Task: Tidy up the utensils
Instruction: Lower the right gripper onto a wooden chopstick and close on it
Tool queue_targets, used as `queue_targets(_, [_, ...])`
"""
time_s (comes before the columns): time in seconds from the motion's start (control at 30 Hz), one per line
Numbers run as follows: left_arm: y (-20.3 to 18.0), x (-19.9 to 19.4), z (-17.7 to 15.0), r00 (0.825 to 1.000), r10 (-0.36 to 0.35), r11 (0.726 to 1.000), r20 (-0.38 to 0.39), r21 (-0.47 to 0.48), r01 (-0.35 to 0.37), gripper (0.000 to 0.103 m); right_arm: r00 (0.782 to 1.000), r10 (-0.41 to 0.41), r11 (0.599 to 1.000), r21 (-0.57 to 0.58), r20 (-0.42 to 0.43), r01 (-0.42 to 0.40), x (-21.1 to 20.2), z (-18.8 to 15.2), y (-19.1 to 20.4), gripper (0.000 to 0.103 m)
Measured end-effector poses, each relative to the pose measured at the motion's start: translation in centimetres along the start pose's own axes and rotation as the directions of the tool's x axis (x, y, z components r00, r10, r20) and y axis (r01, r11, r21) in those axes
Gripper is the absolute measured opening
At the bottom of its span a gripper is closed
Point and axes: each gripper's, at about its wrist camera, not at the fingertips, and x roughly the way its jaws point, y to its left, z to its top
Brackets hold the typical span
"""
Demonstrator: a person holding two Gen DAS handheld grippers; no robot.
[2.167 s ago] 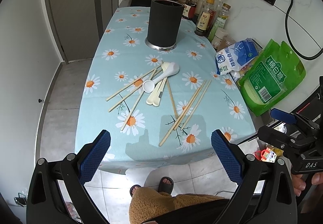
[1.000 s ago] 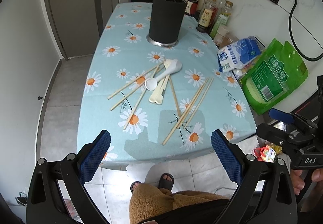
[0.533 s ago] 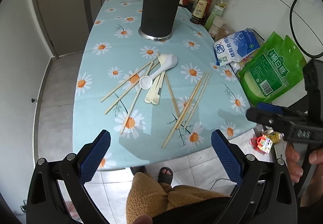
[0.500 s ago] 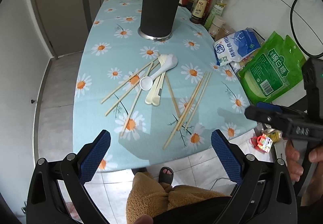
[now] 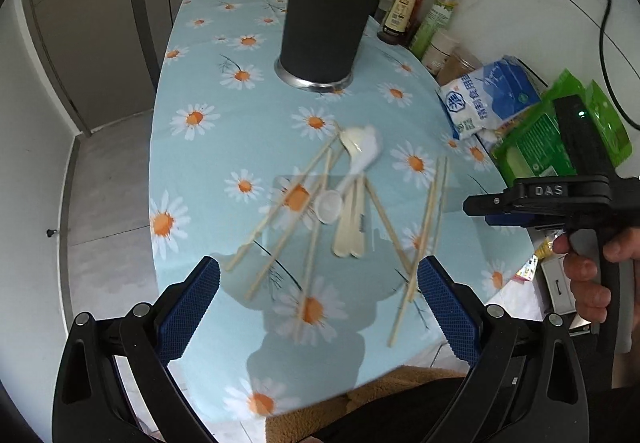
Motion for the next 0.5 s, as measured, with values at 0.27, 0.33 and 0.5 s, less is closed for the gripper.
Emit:
queue_targets(0.27, [4.1, 1.2, 1.0, 0.999, -0.041, 0.999, -0.013, -0.013, 0.041, 0.096, 0.994, -0.092, 0.983, 0.154, -0.066, 0.102, 2.6, 2.7, -0.2, 0.035])
queue_targets(0.33, [5.0, 1.7, 1.2, 0.998, -0.052, 0.998, -0.02, -0.023, 0.052, 0.096, 0.99, -0.121, 0.976, 0.173, -0.078, 0.133, 3.0, 3.1, -0.1, 0.031])
queue_targets(0.5, [6.4, 2.4, 1.6, 0.996, -0.088, 0.996, -0.031, -0.021, 0.087, 0.096, 0.983, -0.16, 0.964, 0.202, -0.086, 0.175, 3.8, 3.3, 0.7, 0.021])
